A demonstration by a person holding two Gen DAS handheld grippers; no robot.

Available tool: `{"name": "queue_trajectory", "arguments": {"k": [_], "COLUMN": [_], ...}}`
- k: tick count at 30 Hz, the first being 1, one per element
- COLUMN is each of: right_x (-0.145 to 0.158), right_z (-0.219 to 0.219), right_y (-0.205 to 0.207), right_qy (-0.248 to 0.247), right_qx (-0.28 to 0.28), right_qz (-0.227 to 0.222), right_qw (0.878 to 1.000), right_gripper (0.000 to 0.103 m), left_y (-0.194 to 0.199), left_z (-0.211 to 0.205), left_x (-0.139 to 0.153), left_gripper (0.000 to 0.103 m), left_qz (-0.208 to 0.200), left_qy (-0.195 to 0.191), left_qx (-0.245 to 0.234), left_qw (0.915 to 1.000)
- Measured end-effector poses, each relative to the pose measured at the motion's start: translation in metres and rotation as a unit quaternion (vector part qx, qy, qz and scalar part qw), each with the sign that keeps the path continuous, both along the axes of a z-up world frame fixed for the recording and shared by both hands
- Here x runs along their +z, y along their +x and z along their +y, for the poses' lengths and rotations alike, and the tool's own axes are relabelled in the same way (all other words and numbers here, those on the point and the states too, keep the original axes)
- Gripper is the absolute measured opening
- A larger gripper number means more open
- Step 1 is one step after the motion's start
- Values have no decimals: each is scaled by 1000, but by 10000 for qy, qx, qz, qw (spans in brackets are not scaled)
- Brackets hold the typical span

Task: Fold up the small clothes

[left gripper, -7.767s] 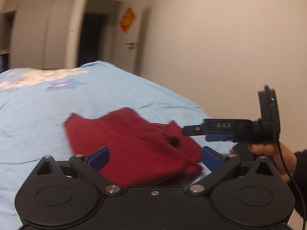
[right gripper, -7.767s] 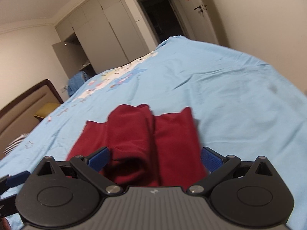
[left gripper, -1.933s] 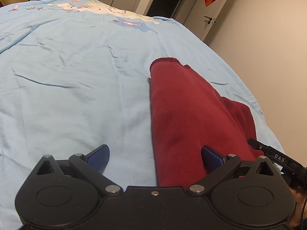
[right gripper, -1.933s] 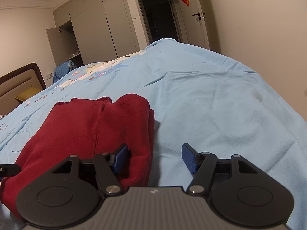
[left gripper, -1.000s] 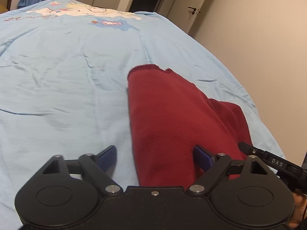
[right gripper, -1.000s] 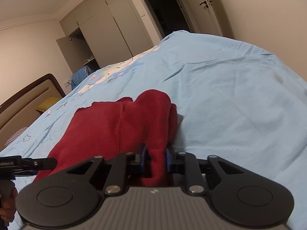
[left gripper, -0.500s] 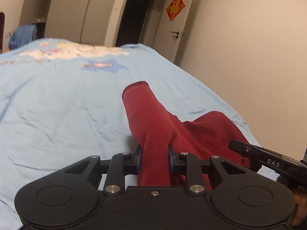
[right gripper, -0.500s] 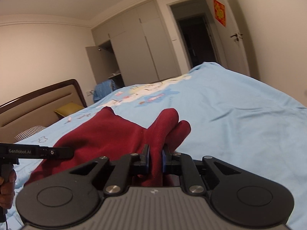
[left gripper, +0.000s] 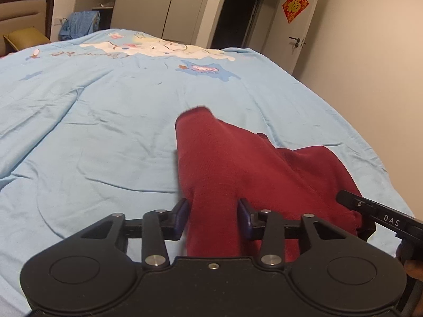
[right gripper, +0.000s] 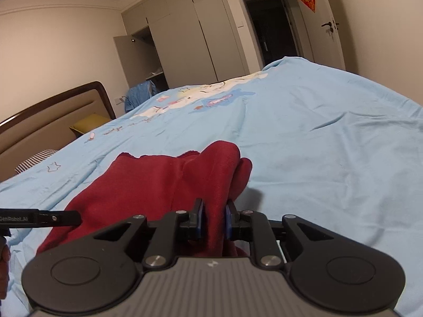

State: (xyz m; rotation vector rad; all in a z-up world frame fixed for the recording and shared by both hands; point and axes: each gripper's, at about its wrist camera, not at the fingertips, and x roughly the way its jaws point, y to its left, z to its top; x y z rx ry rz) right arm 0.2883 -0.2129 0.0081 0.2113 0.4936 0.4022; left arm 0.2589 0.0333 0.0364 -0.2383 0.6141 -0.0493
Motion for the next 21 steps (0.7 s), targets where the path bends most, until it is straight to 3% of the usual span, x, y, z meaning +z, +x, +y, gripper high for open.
{"name": "queue_trajectory", "arguments": {"k": [3,13,16,21], "right_x": [8,32,34,33], "right_z": [1,5,6,10], "right_y": [-14,-105,-135,-183], "right_qy": [-111,-408,-419,-529], "right_qx": [-66,-45,-26,-46], "right_qz": [-77,-657,-782,-986], "right_qw": [9999,9970,9961,9937], "right_gripper": [27,74,89,103], "left_y": [-11,-86,-118,-163], "left_z": [-3,-10,-11,-11], "left_x": [6,23,22,16], "left_gripper": [69,101,102,102], "left_qz": [-88,-527,-669,-783], "left_qy": [14,234,320,459], "left_qx": [15,79,133,210], "left_qw": [10000,9983,9972,9957]}}
